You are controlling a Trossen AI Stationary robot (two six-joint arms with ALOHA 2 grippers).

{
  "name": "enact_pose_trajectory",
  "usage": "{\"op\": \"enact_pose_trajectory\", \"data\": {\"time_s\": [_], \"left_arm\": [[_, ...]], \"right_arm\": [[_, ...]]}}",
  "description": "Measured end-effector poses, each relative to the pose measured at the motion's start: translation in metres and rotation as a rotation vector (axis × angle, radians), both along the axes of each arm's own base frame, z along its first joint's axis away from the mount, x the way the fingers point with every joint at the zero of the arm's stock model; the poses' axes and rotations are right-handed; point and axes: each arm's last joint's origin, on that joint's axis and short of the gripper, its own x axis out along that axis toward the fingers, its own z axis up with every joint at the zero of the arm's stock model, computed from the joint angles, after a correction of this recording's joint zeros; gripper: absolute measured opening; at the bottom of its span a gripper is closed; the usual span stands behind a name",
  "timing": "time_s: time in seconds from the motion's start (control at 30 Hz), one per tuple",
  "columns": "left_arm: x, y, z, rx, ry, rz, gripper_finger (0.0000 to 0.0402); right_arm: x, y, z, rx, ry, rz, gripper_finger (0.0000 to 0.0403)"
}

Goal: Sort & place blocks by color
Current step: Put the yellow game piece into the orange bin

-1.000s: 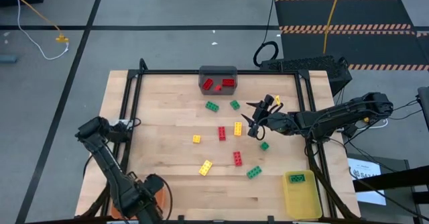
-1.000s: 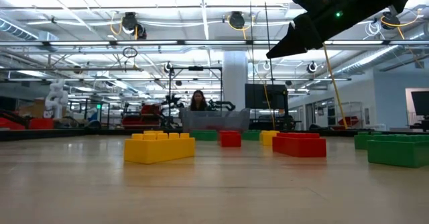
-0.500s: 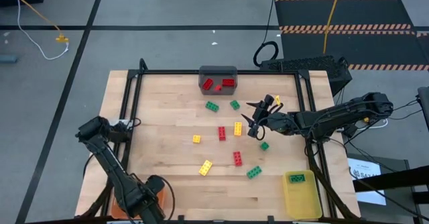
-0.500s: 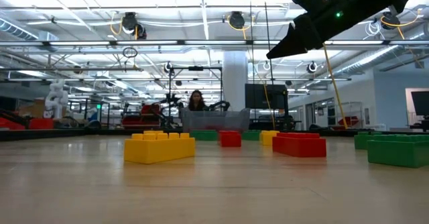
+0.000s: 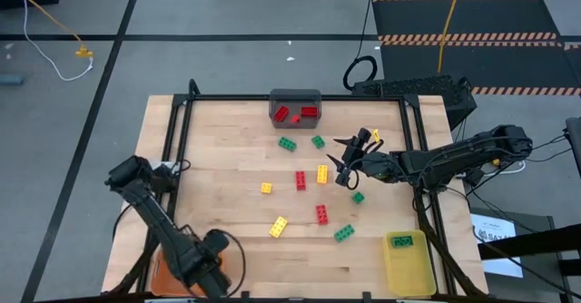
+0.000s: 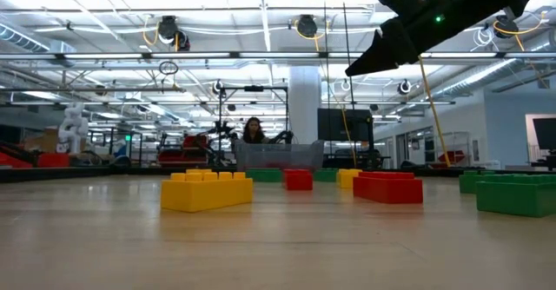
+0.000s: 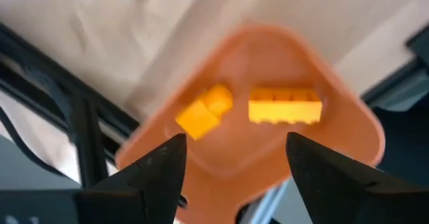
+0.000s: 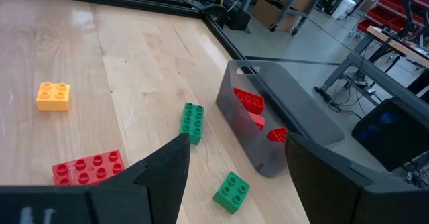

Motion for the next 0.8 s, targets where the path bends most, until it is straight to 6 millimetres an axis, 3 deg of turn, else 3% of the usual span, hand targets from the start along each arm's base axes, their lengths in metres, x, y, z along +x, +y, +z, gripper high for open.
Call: {"op": "enact_pose_trajectory", "data": {"time_s": [0.33, 0.6, 0.8], "left_arm": [[0.056, 0.059, -0.001, 0.015, -0.094, -0.095, 0.0233], [0.118, 0.095, -0.005, -0.048, -0.487, -0.063, 0.0236], [0.125, 0.121, -0.033, -0.013, -0.474, -0.007, 0.0237]], "right_arm": [[0.000, 0.000, 0.000, 0.000, 0.000, 0.000, 0.0233], [0.000, 0.000, 0.000, -0.001, 0.001, 0.001, 0.0233], [0.000, 0.000, 0.000, -0.002, 0.002, 0.002, 0.0233]]}}
